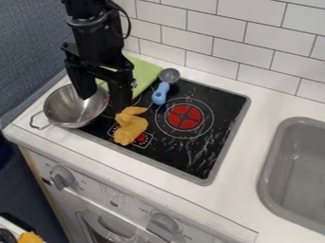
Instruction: Move the blue spoon to the bottom of the right burner
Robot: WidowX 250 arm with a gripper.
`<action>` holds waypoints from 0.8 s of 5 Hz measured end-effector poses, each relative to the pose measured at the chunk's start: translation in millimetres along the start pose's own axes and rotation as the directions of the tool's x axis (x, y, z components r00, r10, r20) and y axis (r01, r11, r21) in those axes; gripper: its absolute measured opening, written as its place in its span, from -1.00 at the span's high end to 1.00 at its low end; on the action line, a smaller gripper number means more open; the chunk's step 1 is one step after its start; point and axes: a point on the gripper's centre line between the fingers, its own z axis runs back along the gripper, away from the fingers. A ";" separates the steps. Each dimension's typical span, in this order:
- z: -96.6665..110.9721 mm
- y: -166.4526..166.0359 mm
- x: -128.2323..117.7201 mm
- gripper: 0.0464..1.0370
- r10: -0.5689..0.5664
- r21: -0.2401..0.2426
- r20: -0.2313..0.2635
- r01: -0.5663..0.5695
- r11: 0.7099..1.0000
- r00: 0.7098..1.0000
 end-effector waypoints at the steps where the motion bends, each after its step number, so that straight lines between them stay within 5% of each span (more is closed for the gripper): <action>1: -6.1 -0.9 -0.7 -0.93 0.005 -0.011 -0.022 -0.005 1.000 1.000; 2: -17.7 -6.8 27.3 -0.93 0.034 -0.026 -0.034 -0.035 0.999 0.999; 4: -50.9 -7.3 102.3 -0.93 0.116 0.041 -0.020 -0.115 0.993 0.993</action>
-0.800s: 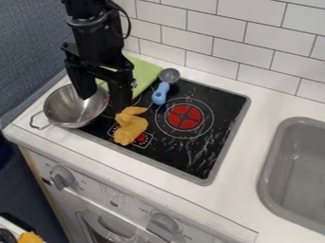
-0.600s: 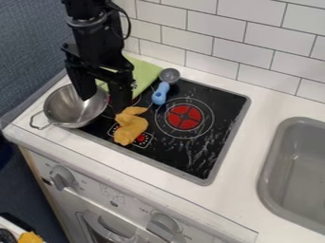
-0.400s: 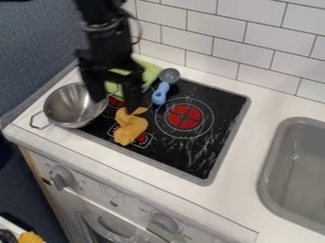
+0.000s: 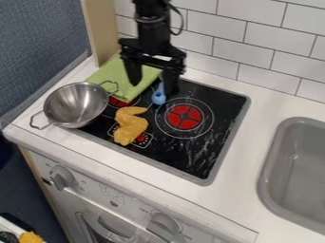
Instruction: Move the blue spoon to the bottom of the right burner
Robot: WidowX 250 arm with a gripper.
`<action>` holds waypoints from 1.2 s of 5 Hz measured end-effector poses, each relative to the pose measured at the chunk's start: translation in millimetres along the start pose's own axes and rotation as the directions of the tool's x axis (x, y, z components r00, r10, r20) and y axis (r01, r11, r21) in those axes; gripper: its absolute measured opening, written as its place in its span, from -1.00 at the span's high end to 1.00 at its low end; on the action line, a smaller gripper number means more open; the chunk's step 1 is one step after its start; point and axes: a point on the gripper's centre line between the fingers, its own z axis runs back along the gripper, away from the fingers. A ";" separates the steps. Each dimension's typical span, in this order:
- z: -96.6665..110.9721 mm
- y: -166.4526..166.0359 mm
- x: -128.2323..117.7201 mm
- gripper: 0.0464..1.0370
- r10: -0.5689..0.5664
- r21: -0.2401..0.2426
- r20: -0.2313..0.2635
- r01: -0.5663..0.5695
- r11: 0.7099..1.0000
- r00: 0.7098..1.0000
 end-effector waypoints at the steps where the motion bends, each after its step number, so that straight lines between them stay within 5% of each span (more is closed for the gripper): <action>1: -18.2 3.3 15.7 -0.93 0.026 0.022 -0.013 -0.026 0.999 1.000; 3: -46.3 4.0 17.8 -0.72 0.058 0.020 -0.037 -0.057 0.998 0.998; 4: -45.8 0.9 15.3 -0.14 0.045 0.006 -0.035 -0.045 0.999 0.998; 5: -29.2 -0.7 16.9 0.23 0.038 -0.006 0.003 -0.038 0.999 0.999; 6: -3.9 -6.2 13.7 0.23 0.031 -0.040 0.043 -0.029 0.999 0.999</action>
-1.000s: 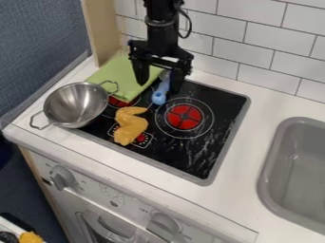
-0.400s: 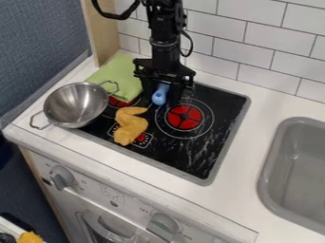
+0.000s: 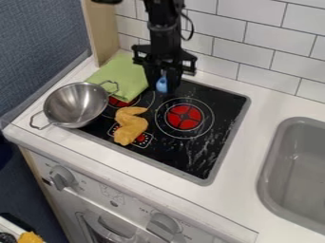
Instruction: Move the blue spoon to the bottom of the right burner
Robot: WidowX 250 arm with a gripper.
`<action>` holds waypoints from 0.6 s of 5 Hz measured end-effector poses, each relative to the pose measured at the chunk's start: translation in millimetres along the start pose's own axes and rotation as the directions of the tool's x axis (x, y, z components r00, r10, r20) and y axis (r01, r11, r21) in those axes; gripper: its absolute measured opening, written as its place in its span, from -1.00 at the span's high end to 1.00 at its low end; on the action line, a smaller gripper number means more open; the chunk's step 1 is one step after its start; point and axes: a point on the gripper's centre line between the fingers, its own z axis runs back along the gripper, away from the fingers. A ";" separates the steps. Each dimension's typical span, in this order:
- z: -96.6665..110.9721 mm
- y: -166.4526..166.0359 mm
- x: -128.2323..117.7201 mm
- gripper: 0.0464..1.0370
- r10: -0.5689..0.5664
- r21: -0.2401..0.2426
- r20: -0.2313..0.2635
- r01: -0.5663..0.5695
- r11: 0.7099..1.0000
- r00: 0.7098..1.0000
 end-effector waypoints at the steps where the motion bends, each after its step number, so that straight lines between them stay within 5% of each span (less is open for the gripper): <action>1: 34.5 -11.8 -17.9 0.23 -0.044 -0.038 0.051 0.046 0.998 0.998; 2: 23.7 -38.6 -57.7 0.23 -0.132 -0.059 -0.007 0.132 0.990 0.991; 3: -6.2 -45.9 -95.8 0.23 -0.165 -0.026 -0.088 0.164 0.986 0.982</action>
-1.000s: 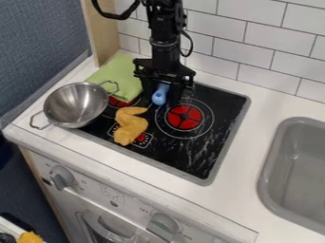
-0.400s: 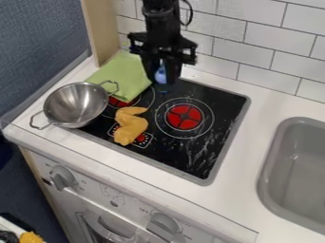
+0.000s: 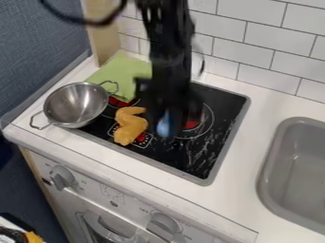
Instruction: Move the blue spoon to the bottom of the right burner
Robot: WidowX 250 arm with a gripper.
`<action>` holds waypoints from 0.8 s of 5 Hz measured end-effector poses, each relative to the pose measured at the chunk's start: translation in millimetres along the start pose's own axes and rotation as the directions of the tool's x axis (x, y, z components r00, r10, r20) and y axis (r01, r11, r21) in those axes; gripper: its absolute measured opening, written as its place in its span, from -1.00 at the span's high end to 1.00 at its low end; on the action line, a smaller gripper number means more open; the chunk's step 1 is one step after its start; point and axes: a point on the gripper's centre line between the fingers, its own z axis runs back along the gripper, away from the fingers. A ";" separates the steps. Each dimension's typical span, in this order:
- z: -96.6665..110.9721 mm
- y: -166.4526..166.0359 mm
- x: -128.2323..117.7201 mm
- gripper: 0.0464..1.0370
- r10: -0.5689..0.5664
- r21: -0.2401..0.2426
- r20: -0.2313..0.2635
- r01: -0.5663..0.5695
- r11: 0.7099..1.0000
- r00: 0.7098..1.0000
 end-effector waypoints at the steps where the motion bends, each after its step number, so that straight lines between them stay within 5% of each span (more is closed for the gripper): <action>1: -19.1 3.7 -15.3 0.23 0.008 0.061 0.006 -0.008 0.998 1.000; 3: -32.8 7.7 -26.2 0.08 -0.006 0.095 0.000 0.006 0.995 1.000; 4: -33.0 4.7 -27.4 -0.49 -0.020 0.077 -0.006 0.021 0.997 1.000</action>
